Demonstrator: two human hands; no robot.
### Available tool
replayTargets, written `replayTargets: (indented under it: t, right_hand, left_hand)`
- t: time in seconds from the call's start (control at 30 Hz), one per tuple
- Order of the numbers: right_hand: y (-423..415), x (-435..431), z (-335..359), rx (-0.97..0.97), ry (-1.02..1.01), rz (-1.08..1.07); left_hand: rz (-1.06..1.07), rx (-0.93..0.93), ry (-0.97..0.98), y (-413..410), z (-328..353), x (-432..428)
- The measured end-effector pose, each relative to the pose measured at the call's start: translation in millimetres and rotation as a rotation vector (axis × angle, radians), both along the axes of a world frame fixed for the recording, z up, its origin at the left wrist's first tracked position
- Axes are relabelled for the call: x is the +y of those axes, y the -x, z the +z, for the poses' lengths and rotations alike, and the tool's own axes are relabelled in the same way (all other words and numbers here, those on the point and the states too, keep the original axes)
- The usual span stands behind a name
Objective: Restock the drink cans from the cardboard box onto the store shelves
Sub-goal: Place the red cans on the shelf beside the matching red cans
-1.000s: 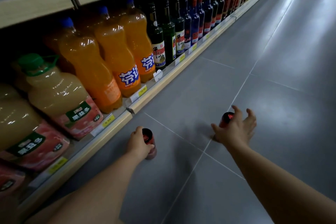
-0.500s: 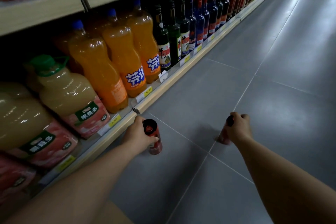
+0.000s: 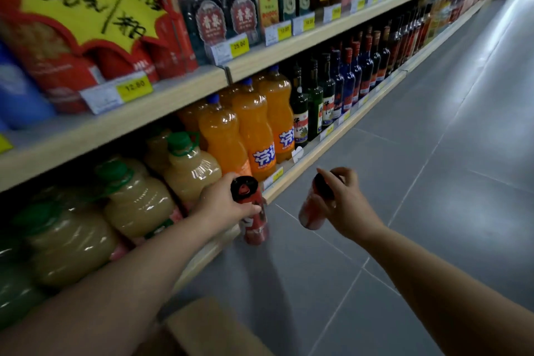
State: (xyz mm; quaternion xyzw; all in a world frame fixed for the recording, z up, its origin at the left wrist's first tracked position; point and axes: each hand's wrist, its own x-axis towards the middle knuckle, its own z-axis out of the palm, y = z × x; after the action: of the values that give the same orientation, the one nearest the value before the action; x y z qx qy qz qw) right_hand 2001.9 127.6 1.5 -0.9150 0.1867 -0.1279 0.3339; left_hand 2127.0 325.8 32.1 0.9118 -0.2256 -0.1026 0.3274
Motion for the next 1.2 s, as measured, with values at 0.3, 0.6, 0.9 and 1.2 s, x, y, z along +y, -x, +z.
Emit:
replayTargets:
  t: [0.3, 0.6, 0.9, 1.2]
  right_hand:
    - [-32, 142, 156, -0.324, 0.077, 0.196]
    - [-51, 283, 226, -0.407, -0.024, 0.321]
    - [-69, 407, 275, -0.416, -0.039, 0.513]
    - [-132, 549, 313, -0.429, -0.061, 0.641]
  left_hand:
    - [0.060, -0.127, -0.004, 16, 132, 144]
    - [0.246, -0.199, -0.020, 56, 212, 308]
    - [0.433, -0.225, -0.035, 90, 246, 440]
    - [0.545, -0.130, 0.062, 114, 238, 536]
